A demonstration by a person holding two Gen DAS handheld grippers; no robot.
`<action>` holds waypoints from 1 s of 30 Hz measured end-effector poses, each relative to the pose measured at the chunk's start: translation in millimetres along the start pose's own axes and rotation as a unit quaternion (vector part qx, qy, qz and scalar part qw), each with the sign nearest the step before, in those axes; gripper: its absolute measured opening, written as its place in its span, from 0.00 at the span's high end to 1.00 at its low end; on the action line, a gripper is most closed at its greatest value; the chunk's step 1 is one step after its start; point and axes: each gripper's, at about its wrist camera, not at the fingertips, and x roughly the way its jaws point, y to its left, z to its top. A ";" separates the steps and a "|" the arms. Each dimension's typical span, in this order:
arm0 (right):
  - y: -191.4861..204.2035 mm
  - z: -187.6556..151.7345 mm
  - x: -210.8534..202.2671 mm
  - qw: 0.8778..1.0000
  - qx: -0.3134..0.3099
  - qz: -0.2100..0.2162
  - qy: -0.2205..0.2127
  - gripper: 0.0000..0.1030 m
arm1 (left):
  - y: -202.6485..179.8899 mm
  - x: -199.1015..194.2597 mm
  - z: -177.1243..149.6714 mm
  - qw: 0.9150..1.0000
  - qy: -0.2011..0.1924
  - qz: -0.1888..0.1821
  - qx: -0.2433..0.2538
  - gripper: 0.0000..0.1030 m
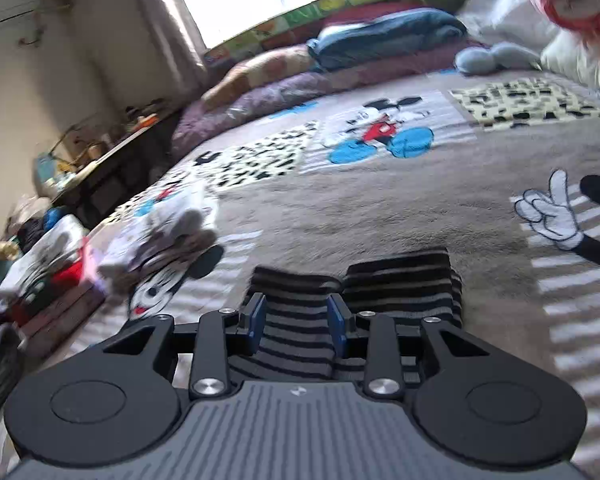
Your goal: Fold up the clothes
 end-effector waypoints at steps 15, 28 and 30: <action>71.3 -93.0 -5.7 0.969 -0.225 -0.057 0.085 0.55 | 13.6 -3.9 -4.2 0.997 -0.026 -0.004 -0.070 0.92; 70.4 -119.6 -117.0 0.984 -0.175 -0.038 0.008 0.51 | -22.4 -31.1 -4.8 0.993 -0.110 0.006 0.033 0.92; 64.3 -133.7 -134.4 0.987 -0.157 -0.038 -0.003 0.51 | -31.8 -30.6 -7.3 0.993 -0.103 0.011 0.060 0.92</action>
